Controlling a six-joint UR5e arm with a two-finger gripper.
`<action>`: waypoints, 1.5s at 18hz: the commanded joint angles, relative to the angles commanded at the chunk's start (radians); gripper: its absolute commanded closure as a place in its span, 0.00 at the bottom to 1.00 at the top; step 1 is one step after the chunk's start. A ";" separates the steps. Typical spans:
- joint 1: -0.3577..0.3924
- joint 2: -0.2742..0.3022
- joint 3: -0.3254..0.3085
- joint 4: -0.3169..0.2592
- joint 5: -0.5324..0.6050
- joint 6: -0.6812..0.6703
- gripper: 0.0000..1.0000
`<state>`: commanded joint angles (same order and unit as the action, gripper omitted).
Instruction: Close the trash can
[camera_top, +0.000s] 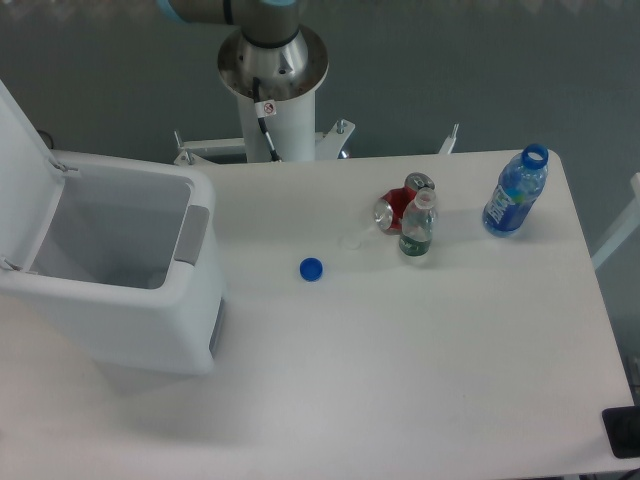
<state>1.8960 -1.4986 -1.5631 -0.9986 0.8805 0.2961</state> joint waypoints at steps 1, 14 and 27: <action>0.000 -0.008 0.000 0.000 0.000 0.002 0.00; -0.011 -0.051 -0.003 0.018 0.020 -0.003 0.00; -0.003 -0.035 -0.026 0.014 0.169 0.003 0.00</action>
<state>1.8929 -1.5340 -1.5891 -0.9848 1.0491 0.2991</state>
